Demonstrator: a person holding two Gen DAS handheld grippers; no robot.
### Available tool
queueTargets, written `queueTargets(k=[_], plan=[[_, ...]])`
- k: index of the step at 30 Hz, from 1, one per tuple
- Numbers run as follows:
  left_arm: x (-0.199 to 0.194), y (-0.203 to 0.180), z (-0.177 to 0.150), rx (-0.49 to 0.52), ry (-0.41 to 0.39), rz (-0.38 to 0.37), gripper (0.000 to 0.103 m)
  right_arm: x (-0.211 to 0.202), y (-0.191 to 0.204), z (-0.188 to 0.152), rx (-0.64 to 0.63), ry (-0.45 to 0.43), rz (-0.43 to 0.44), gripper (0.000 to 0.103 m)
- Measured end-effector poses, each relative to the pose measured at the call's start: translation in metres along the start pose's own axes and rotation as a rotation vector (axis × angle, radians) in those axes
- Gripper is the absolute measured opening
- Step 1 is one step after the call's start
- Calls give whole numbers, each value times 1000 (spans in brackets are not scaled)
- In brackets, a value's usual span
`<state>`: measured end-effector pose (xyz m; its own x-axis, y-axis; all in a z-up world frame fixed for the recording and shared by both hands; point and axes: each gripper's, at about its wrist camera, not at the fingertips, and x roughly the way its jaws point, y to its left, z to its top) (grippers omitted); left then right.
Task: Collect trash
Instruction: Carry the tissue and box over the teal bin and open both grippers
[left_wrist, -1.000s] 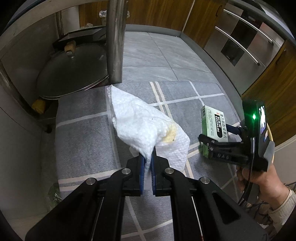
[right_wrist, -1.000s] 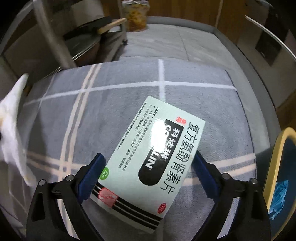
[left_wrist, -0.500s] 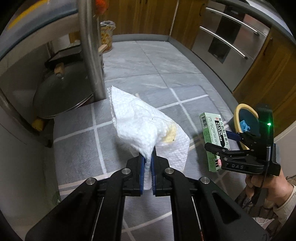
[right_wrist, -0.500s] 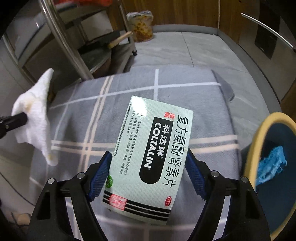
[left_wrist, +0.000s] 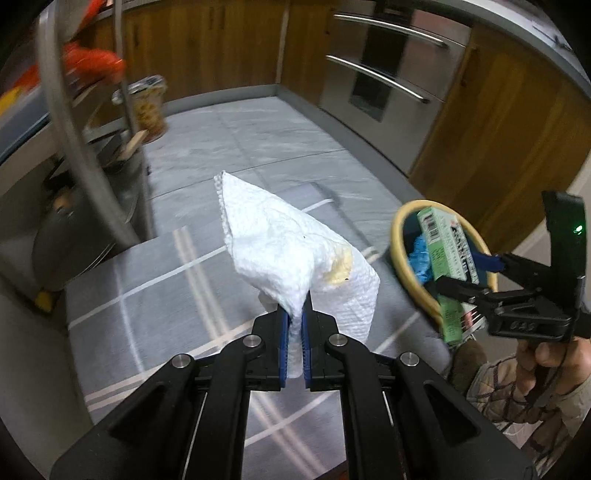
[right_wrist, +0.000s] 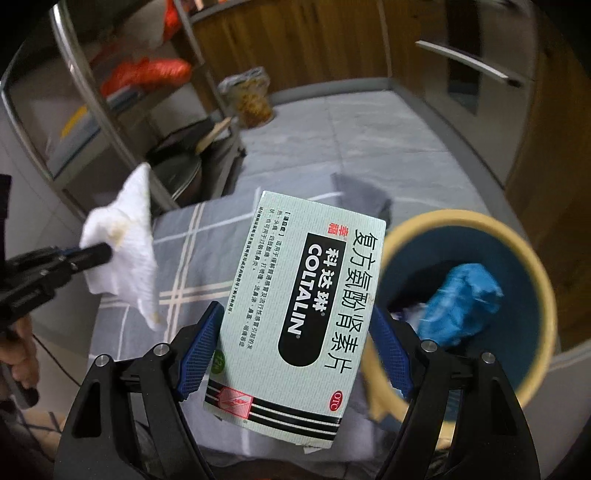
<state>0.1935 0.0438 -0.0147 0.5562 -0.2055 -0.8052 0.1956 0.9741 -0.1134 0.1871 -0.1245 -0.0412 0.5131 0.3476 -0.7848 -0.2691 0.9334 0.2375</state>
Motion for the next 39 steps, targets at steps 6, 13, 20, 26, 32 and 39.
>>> queueTargets(k=[6,13,20,26,32,39], plan=[[12,-47,18,66,-11,-56,5,-39,-48,-12,84,-66,-26,79],[36,-110,37,141,-8,-129,5,-58,-108,-28,194,-100,-56,79],[67,-158,44,211,22,-165,5,-64,-147,-33,295,-126,-42,79],[97,-184,47,250,44,-186,6,-57,-164,-29,331,-127,-35,79],[128,-197,43,267,89,-194,6,-36,-173,-21,350,-96,-37,79],[157,-203,43,277,130,-194,7,-12,-185,-20,372,-40,-61,79]])
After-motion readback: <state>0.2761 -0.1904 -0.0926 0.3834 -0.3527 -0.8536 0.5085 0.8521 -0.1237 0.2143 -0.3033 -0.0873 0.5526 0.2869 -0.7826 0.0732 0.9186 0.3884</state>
